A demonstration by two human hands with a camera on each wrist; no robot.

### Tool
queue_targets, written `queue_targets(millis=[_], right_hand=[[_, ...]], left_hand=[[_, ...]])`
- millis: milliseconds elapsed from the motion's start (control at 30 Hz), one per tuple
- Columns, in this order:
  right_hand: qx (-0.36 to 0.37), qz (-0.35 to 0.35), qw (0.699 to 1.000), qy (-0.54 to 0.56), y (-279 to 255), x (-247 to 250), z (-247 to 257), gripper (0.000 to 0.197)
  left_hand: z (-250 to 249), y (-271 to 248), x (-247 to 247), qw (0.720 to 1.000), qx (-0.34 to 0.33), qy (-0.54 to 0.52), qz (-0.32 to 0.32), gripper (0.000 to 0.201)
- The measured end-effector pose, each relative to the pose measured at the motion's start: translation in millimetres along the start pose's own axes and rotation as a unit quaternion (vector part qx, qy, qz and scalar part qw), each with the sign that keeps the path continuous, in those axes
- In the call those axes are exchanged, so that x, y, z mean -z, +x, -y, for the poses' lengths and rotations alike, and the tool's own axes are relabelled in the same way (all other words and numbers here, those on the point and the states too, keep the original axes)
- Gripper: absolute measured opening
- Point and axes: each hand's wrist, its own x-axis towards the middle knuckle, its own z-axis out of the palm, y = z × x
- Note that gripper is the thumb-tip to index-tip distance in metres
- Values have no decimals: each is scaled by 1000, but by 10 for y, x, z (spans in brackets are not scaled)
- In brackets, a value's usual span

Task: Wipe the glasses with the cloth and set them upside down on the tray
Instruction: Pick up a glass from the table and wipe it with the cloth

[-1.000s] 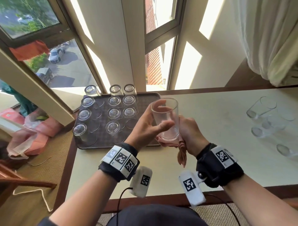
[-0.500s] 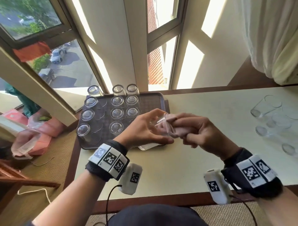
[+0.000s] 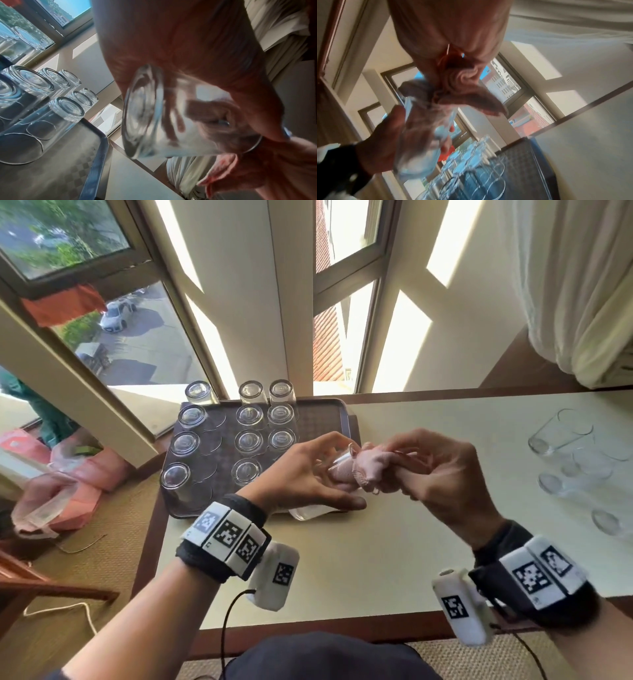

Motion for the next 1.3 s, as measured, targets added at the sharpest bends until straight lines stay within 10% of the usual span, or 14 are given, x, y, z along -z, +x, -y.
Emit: queue_targets(millis=[267, 533, 733, 900, 1000, 1067, 1167, 1300], right_hand=[[-54, 314, 948, 1, -34, -25, -120, 55], [-54, 91, 986, 127, -20, -259, -235, 36], [-15, 152, 983, 107, 100, -170, -122, 45], [-114, 206, 953, 192, 190, -115, -1, 42], [-183, 202, 929, 251, 214, -71, -46, 37], [-194, 176, 923, 281, 209, -80, -86, 35], [-137, 134, 952, 241, 199, -127, -33, 39], [-37, 191, 975, 107, 193, -126, -54, 48]], left_hand=[[5, 25, -4, 998, 24, -45, 38, 78], [103, 63, 85, 982, 75, -161, 62, 106], [130, -47, 85, 963, 47, -265, -32, 78], [17, -46, 113, 982, -93, -71, -146, 73], [19, -34, 109, 907, -261, 267, -196, 71], [47, -15, 88, 892, -272, 305, -195, 75], [45, -24, 114, 981, -119, -7, -152, 87], [-4, -52, 153, 982, -31, -151, -108, 65]])
